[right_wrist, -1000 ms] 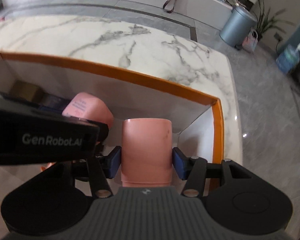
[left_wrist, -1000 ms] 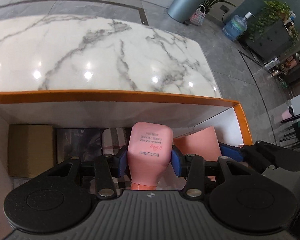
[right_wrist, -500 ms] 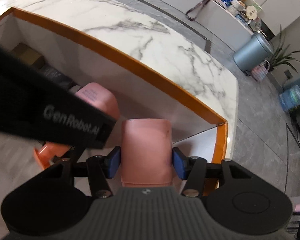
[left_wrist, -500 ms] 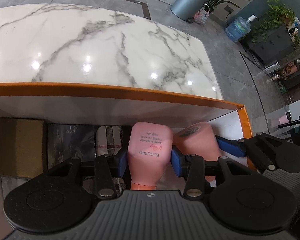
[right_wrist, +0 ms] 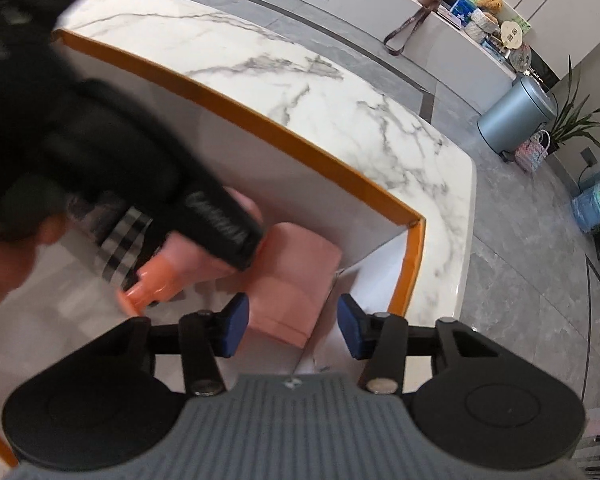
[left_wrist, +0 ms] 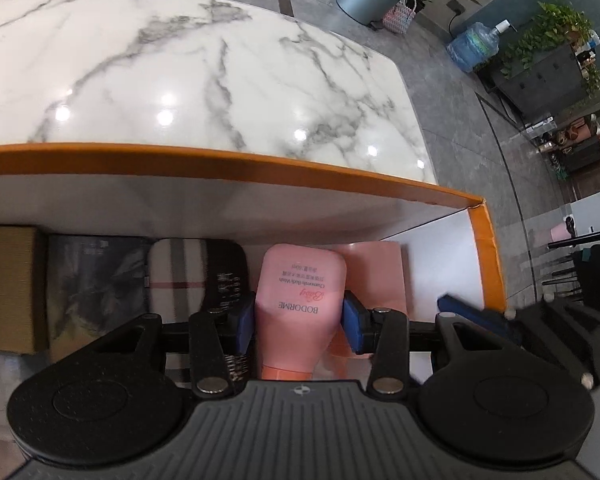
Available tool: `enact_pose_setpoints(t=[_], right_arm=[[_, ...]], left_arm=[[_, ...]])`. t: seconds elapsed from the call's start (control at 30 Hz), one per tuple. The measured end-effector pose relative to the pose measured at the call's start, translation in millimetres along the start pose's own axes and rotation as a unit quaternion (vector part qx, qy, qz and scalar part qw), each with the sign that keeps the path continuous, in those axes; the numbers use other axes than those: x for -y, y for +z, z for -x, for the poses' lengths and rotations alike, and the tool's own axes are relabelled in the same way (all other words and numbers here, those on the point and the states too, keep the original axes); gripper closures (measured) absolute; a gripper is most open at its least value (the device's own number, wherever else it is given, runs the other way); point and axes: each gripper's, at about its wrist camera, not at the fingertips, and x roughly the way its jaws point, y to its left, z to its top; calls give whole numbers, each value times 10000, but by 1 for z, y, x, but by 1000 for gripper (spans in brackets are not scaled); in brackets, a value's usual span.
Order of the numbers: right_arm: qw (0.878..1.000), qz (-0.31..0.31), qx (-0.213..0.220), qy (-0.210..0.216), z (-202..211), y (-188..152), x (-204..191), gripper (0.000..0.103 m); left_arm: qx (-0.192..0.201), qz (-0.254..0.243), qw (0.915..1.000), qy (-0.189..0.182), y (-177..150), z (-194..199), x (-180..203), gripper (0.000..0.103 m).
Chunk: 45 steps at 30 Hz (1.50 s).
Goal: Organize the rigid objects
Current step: 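Lift both pink bottles and carry them over the orange box, then lower both pink bottles into the box beside the plaid case, then open both tools and withdraw them from the box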
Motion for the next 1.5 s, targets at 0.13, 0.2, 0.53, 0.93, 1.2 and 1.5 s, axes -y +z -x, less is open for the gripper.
enact_pose_setpoints(t=[0.13,0.2,0.53,0.93,1.2,1.5], right_arm=[[9998,135,84,100,4,-8,-1,59],[9997,159,113,159,5,-10,-1,59],[9995,274,6,175,0,-6,-5,67],[9867,1606,-217,154,-5,-11,-14,71],[9812,1904,-284,-160,-17,-4,-10,85],[9947,923,-67,454,5,-3,-1,84]], left_arm=[[44,0,9999,117,-1,-4,6,53],[85,45,9997,234,-2,-4,6,53],[199,-193,9991,315,2,16,11,46],[-50,-1354,9907,128,-29,29,1,62],[7,-1297,9915,121,-29,28,-6,69],[326,-1569,9860,465,-36,66,-18,70]])
